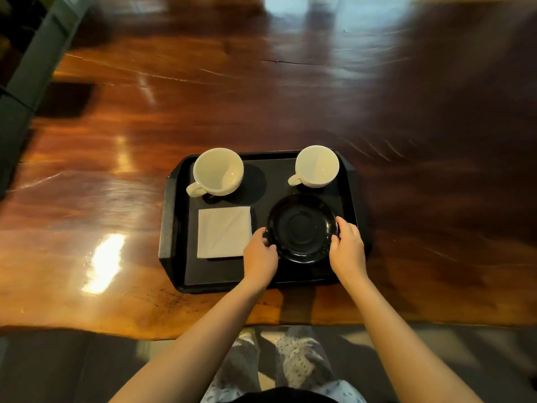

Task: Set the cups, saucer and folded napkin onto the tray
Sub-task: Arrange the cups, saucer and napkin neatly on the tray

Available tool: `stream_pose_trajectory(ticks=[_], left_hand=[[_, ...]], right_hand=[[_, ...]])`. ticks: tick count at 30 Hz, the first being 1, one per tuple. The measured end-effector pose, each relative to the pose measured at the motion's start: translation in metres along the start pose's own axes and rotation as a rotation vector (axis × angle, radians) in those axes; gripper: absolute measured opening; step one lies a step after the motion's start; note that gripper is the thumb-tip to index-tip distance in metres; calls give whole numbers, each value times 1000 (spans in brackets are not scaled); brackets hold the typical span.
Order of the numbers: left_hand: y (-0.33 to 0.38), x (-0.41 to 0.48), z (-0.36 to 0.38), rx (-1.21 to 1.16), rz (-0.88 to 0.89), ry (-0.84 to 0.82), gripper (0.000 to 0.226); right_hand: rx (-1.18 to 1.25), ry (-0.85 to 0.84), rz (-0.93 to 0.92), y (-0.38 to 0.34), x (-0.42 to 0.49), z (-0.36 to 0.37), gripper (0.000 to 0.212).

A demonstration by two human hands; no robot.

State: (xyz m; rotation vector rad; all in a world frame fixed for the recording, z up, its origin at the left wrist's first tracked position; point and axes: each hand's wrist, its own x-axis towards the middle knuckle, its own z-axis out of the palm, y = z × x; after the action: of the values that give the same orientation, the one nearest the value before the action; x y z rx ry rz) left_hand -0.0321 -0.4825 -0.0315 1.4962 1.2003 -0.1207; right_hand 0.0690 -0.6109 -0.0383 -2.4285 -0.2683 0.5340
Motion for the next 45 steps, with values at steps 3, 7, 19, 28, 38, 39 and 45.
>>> stream_pose_trajectory(ticks=[3, 7, 19, 28, 38, 39, 45], left_hand=[[7, -10, -7, 126, 57, 19, 54], [34, -20, -14, 127, 199, 78, 55], [100, 58, 18, 69, 198, 131, 51], [94, 83, -4, 50, 259, 241, 33], [89, 86, -8, 6, 279, 242, 34], [89, 86, -9, 10, 277, 242, 34], [86, 75, -12, -78, 217, 234, 53]], right_hand=[[-3, -28, -18, 0, 2, -5, 46], [40, -26, -80, -11, 30, -25, 53], [340, -211, -75, -35, 115, -15, 76], [261, -196, -170, -45, 102, 7, 75], [227, -203, -180, -52, 101, 9, 73], [230, -202, -180, -53, 100, 10, 73], [248, -254, -155, -55, 95, 3, 74]])
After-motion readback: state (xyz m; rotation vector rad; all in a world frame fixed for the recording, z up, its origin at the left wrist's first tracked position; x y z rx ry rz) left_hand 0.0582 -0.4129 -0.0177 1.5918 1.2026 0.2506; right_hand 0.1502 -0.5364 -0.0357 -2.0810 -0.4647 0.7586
